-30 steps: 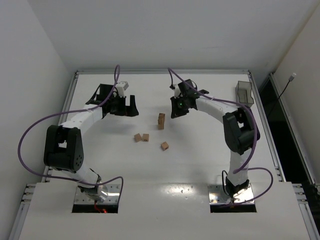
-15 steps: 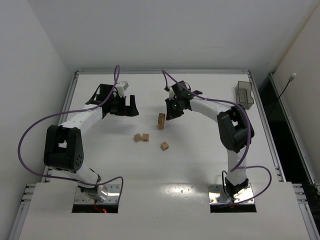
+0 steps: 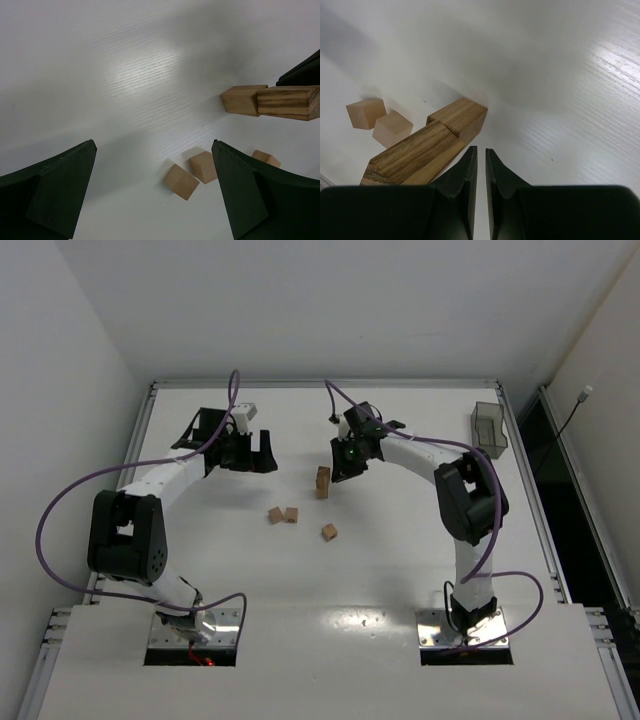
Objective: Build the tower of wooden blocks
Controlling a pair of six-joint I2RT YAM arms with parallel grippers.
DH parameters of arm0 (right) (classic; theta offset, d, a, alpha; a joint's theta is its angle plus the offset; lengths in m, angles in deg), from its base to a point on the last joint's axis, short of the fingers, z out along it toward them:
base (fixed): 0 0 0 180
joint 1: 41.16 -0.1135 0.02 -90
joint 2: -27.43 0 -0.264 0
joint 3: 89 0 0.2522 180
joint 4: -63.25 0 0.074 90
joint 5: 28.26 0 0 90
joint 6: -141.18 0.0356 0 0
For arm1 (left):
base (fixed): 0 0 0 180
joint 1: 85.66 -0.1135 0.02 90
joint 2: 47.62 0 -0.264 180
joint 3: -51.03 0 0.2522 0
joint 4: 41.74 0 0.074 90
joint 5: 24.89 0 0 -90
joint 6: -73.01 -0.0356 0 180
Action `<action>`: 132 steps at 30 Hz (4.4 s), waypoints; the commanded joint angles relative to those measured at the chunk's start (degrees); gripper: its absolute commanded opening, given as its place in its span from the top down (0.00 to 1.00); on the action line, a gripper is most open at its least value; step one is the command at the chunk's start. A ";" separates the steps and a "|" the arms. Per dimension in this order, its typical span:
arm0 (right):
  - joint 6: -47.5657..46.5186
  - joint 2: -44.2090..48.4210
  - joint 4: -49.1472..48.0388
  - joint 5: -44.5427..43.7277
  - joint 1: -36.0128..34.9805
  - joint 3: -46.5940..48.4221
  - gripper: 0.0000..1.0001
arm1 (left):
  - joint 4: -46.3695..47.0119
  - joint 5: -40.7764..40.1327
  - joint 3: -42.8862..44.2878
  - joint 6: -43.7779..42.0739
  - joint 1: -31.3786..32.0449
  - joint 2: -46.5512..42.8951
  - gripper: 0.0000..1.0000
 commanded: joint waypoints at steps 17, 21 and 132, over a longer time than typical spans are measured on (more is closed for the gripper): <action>-1.43 -1.17 1.17 1.96 -1.37 2.18 0.83 | 1.40 0.37 1.15 -0.46 0.36 0.16 0.01; -1.43 -1.17 1.18 1.96 -1.37 2.71 0.83 | 1.40 0.37 1.67 -0.46 0.36 0.16 0.01; -1.43 -0.56 0.92 -0.33 -0.84 5.35 0.78 | 1.92 1.51 0.61 -0.99 -0.17 -0.37 0.01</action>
